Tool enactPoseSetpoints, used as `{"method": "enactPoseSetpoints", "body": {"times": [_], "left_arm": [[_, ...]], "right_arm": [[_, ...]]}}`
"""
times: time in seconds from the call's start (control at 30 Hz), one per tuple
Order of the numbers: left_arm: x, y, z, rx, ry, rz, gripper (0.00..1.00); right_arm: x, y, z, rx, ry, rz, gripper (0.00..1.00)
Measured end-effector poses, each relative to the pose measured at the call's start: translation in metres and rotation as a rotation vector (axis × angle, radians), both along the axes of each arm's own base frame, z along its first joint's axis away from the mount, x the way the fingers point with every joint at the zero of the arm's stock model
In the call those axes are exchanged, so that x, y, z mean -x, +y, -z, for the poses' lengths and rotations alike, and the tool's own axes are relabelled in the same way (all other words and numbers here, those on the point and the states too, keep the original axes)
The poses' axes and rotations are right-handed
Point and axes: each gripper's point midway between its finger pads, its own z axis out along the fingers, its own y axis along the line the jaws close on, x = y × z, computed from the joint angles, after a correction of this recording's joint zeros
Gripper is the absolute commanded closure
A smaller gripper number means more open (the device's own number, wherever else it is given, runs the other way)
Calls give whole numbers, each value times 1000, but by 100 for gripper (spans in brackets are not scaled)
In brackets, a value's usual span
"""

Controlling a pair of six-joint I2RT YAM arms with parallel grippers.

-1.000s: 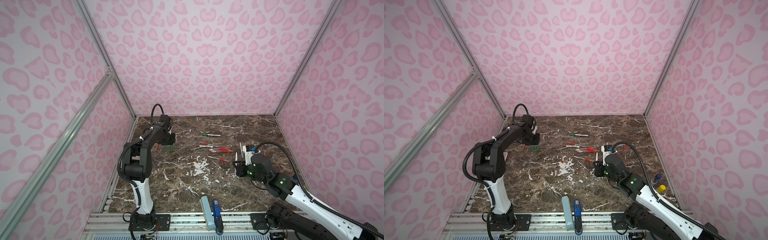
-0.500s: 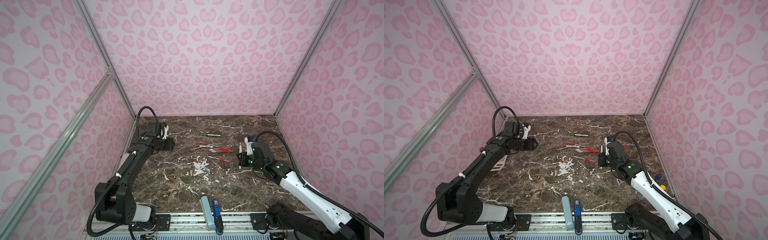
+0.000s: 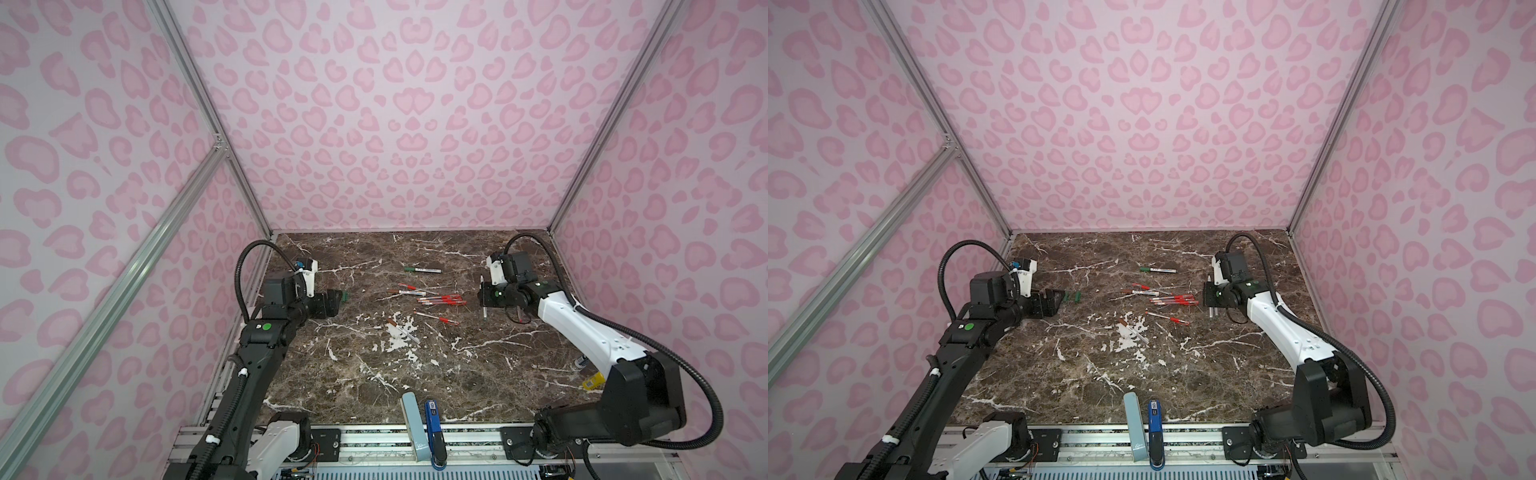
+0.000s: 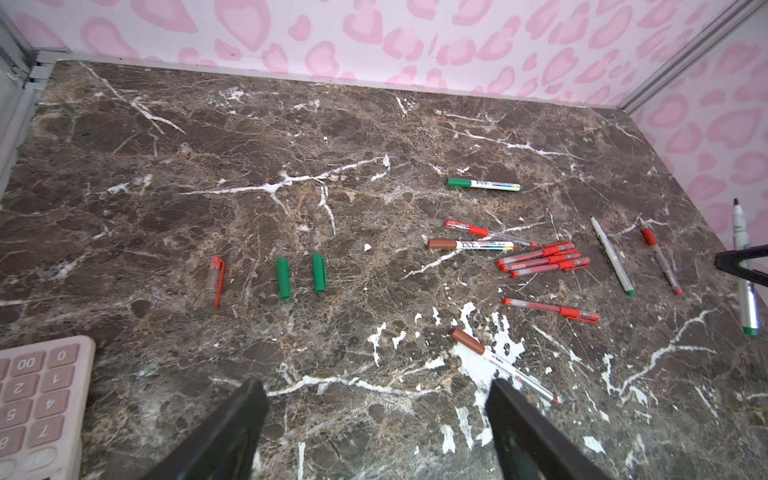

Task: Open the pen caps
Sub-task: 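Lower the uncapped marker, open the right gripper while the left arm draws back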

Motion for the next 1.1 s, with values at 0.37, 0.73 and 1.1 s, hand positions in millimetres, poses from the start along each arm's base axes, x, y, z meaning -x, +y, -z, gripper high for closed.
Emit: {"method": "enactPoseSetpoints", "body": {"times": [0.37,0.73,1.1], "left_arm": [[-2,14,-7,2,-36,-27,2],[-5,19,-9,-1,-56,-44,2],[-6,22,-8,4,-51,-54,2]], "right_arm": [[-34,-9,57,38,137,1,100],[-60,-7,99,53,207,7,99],[-66,-9,114,81,216,16,86]]}}
